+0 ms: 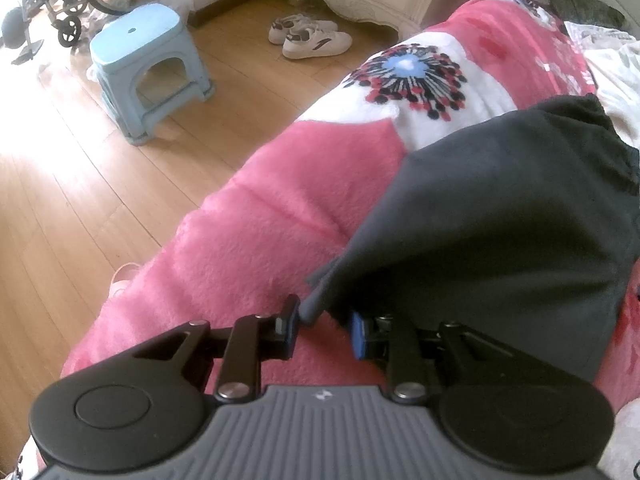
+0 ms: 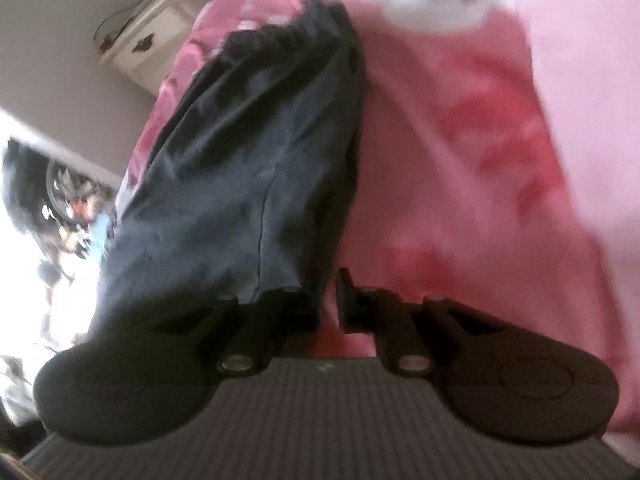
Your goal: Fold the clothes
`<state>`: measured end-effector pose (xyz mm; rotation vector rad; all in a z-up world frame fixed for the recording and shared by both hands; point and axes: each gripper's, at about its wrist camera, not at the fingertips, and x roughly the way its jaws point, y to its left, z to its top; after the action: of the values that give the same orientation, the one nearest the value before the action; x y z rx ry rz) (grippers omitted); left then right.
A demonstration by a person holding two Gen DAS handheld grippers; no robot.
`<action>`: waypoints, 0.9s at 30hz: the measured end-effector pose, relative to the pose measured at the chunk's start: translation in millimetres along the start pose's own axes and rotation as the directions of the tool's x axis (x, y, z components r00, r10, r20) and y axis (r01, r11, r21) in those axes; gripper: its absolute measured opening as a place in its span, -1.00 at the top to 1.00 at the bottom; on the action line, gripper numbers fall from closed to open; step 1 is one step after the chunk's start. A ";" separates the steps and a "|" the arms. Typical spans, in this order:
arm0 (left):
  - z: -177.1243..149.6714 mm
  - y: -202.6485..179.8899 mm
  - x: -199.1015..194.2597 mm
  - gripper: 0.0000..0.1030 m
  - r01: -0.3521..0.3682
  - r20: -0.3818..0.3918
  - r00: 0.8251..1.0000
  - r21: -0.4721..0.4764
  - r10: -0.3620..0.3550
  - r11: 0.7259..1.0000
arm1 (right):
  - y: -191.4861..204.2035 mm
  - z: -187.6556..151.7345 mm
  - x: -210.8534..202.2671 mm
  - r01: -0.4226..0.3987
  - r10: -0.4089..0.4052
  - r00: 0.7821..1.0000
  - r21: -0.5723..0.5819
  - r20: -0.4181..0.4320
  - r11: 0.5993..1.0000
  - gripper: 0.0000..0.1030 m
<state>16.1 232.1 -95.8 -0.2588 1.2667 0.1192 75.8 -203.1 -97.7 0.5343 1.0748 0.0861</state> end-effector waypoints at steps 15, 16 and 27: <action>-2.4 6.7 -0.6 0.45 0.033 0.007 0.999 -0.021 -0.033 0.999 | 75.0 -46.1 39.6 -0.014 -0.115 0.977 -0.597 -0.179 0.802 0.85; -2.6 7.2 -0.4 0.45 0.037 0.008 0.999 -0.016 -0.037 0.999 | 69.2 -44.5 33.5 -0.014 -0.115 0.976 -0.584 -0.184 0.812 0.84; -5.2 11.9 -1.9 0.45 0.065 0.014 0.998 -0.034 -0.064 0.997 | 107.1 -52.9 -4.6 -0.164 0.069 0.983 -0.650 -0.170 0.742 0.79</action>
<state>7.9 242.3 -96.9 -0.3277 1.2435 0.0872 48.5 -91.6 -64.4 -0.0608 1.0573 0.6071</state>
